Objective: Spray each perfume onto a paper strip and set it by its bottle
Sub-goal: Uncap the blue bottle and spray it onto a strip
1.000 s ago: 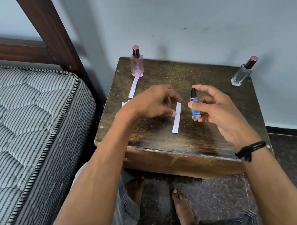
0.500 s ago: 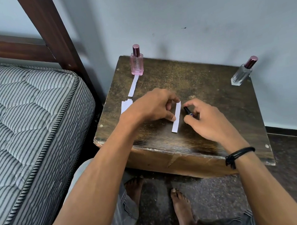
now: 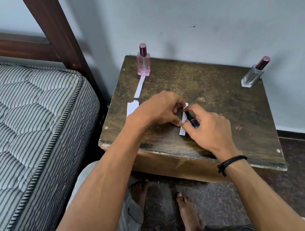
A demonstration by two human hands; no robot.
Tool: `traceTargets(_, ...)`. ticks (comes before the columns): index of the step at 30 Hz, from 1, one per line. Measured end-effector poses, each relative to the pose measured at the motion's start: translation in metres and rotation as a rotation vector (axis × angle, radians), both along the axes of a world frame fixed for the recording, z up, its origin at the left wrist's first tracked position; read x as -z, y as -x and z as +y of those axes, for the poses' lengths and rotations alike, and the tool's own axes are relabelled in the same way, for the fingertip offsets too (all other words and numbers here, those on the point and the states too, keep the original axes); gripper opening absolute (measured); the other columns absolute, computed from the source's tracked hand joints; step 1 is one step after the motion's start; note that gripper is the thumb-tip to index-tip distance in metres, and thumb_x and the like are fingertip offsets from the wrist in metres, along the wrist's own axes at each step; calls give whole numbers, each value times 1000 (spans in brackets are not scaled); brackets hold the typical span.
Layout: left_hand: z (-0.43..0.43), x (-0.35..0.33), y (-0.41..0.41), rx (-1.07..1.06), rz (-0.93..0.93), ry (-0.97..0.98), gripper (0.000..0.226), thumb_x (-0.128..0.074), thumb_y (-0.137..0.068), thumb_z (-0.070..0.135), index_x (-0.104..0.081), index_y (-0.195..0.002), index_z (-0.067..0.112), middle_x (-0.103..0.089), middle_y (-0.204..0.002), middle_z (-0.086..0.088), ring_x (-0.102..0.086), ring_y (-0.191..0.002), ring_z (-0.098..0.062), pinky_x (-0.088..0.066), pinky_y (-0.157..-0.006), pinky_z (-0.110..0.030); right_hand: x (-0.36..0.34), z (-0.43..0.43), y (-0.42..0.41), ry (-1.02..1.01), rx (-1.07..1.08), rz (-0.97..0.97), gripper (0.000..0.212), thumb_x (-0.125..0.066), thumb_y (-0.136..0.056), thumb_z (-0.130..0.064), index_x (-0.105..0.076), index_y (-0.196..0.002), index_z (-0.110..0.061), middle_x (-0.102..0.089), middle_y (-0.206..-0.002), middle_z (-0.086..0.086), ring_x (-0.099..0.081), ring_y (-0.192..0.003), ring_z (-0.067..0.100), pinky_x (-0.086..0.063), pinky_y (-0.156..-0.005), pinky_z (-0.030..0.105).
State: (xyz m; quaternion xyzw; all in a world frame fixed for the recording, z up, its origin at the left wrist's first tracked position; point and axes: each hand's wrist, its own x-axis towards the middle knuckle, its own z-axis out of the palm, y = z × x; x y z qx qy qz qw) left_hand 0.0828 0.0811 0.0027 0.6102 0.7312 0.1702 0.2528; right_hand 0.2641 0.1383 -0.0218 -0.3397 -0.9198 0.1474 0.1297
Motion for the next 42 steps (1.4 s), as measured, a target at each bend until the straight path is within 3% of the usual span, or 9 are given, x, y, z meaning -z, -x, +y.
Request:
traceTargets(3, 0, 0, -1, 0, 15, 3, 57, -89, -72, 33, -67, -122, 19, -60, -83, 7, -55, -74, -11, -39, -62, -25, 4, 0, -1, -17, 7, 35, 32, -66, -91, -43, -65, -121, -34, -42, -53, -15, -52, -57, 21, -36, -55, 31)
traceTargets(7, 0, -2, -3, 1, 42, 4, 59, -88, -72, 38, -66, -122, 17, -58, -82, 8, -53, -74, -11, -38, -66, -28, 4, 0, -2, -15, -15, 54, 31, -68, -89, -44, -66, -118, -33, -36, -51, -17, -59, -59, 26, -39, -56, 31)
traceTargets(11, 1, -3, -5, 8, 69, 4, 59, -88, -72, 38, -66, -122, 18, -56, -83, 9, -54, -80, -14, -37, -67, -29, 6, 1, -4, -18, -36, 73, 30, -66, -88, -46, -66, -114, -32, -34, -49, -15, -46, -54, 19, -42, -55, 32)
traceTargets(17, 0, -4, -7, 8, 94, 4, 58, -87, -73, 37, -66, -123, 16, -56, -85, 8, -54, -82, -15, -38, -70, -30, 4, 0, -3, -12, -28, 72, 27, -65, -88, -47, -67, -110, -32, -37, -49, -14, -47, -51, 20, -43, -54, 32)
traceTargets(23, 0, -6, -8, 8, 98, 8, 55, -86, -73, 35, -67, -122, 16, -54, -83, 10, -52, -81, -15, -36, -70, -30, 3, -2, -2, -10, -18, 61, 40, -46, -82, -57, -65, -107, -32, -41, -49, -12, -52, -51, 24, -46, -54, 33)
traceTargets(33, 0, -7, -8, 4, 90, 10, 56, -86, -74, 35, -66, -123, 16, -57, -87, 8, -53, -82, -15, -36, -69, -30, 5, -1, -1, -43, -37, 44, 37, -49, -84, -56, -63, -105, -30, -58, -58, -5, -60, -57, 30, -45, -55, 34)
traceTargets(42, 2, -8, -8, 15, 110, 26, 56, -86, -74, 35, -67, -123, 15, -56, -85, 8, -53, -82, -16, -37, -70, -30, 8, 0, -1, -57, -36, 48, 45, -42, -82, -62, -62, -108, -32, -60, -59, -4, -61, -58, 32, -44, -54, 34)
